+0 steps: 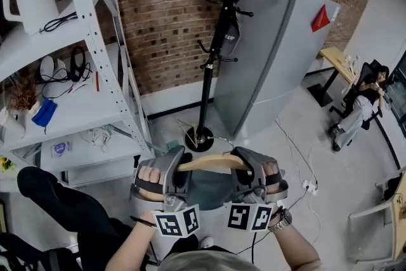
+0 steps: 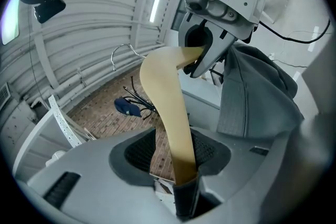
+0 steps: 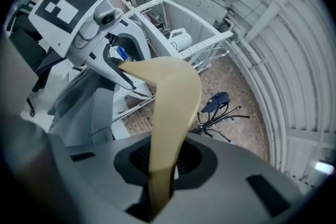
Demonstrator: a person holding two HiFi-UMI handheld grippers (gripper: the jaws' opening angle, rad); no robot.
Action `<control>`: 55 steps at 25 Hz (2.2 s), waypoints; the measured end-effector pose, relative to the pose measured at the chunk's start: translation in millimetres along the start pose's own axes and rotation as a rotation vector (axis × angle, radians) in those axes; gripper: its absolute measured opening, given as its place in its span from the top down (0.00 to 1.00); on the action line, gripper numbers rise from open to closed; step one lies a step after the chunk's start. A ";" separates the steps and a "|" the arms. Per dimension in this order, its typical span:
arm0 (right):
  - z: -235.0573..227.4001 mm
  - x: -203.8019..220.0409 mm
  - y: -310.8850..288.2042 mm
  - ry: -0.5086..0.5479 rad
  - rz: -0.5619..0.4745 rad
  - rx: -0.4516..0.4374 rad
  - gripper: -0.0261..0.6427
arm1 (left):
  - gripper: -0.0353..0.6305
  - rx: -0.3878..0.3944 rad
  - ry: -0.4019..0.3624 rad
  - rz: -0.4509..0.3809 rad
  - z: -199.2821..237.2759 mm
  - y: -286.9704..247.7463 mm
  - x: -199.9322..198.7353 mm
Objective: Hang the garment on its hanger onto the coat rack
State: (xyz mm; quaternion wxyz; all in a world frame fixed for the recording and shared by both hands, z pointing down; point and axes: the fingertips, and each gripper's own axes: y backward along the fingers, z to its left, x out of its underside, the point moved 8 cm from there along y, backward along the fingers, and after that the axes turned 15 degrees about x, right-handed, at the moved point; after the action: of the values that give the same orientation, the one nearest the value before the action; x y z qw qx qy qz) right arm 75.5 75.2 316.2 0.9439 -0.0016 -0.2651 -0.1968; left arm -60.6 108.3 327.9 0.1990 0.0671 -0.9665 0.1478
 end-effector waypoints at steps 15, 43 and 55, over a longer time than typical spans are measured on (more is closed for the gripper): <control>24.8 -3.8 -73.1 -0.029 0.058 0.014 0.88 | 0.69 0.043 0.009 -0.028 31.2 -65.5 38.9; 37.3 88.8 -236.5 -0.047 0.010 -0.061 0.88 | 0.69 0.061 0.014 0.090 51.8 -242.8 58.8; 92.4 131.5 -325.2 -0.053 0.117 -0.036 0.88 | 0.76 0.099 -0.024 0.034 35.9 -344.7 114.3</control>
State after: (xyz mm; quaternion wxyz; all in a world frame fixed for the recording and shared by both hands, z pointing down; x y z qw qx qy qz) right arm 11.0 -263.7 428.6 0.9463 -0.0391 -0.2857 -0.1460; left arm -113.0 -237.5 431.9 0.1813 0.0623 -0.9613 0.1981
